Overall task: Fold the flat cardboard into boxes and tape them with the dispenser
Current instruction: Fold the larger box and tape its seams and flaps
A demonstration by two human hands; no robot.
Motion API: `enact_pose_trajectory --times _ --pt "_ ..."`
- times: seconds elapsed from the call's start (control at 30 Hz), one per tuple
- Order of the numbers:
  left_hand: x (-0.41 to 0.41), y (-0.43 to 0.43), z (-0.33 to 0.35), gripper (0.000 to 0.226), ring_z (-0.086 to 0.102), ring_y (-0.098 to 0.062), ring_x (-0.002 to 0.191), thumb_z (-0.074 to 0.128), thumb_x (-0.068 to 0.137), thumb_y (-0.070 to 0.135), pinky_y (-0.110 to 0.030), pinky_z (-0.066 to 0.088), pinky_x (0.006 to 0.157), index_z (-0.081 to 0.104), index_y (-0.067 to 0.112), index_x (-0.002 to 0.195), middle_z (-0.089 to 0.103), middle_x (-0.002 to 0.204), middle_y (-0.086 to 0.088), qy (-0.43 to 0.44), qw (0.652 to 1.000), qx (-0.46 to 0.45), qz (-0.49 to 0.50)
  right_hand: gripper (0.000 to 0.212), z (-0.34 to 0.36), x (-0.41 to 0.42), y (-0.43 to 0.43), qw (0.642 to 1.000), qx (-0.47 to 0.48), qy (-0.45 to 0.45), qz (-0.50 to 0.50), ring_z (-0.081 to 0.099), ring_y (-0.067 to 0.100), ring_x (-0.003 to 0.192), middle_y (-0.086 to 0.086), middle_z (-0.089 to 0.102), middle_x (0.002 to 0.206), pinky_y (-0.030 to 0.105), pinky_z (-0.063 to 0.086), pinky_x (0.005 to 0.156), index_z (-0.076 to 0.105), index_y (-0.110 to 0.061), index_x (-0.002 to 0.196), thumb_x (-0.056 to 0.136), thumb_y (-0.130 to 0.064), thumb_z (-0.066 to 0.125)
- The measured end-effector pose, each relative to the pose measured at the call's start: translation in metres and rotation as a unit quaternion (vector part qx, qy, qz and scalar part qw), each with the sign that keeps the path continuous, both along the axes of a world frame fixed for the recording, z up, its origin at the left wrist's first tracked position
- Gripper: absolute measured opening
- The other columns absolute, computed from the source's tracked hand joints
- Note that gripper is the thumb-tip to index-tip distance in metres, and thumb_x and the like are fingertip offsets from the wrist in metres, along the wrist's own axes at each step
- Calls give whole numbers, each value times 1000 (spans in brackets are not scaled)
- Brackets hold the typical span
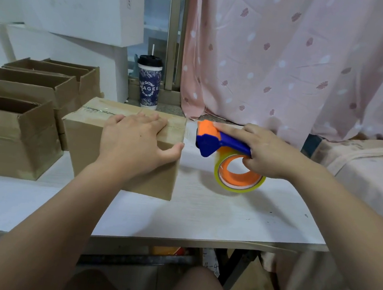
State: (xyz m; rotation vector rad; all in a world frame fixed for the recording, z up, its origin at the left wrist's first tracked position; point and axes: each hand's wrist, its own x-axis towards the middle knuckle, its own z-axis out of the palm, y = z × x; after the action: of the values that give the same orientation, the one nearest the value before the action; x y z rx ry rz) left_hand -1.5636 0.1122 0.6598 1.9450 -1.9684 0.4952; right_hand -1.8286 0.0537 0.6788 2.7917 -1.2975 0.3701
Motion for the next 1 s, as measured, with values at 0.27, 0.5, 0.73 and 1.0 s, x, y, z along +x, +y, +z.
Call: enact_pose_trajectory --times 0.27,0.5,0.73,1.0 --pt "-2 0 -3 82 43 -12 127 17 69 75 -40 26 102 52 32 130 49 139 9 20 1000 -21 0 96 19 14 6 997 13 74 -22 45 14 82 -5 42 95 35 45 72 -7 -72 128 84 -5 46" --pt "-31 7 -11 58 40 -17 129 27 79 35 -48 27 104 40 28 136 50 136 2 30 996 -56 -55 87 46 41 5 984 16 173 -29 43 11 74 -6 41 86 24 29 54 14 -58 143 84 -1 45" --pt "-42 0 -17 43 56 -18 98 60 79 38 -44 31 96 52 27 119 61 109 7 46 992 -104 -54 82 80 64 7 965 7 263 -5 41 8 69 -10 42 83 21 27 55 26 -51 144 85 -2 55" --pt "-50 -5 -22 19 60 -24 67 72 67 14 -48 40 91 67 16 85 65 77 0 112 969 -217 -43 81 98 81 -1 949 22 313 -17 48 13 71 -15 50 82 24 35 57 35 -49 140 83 7 48"
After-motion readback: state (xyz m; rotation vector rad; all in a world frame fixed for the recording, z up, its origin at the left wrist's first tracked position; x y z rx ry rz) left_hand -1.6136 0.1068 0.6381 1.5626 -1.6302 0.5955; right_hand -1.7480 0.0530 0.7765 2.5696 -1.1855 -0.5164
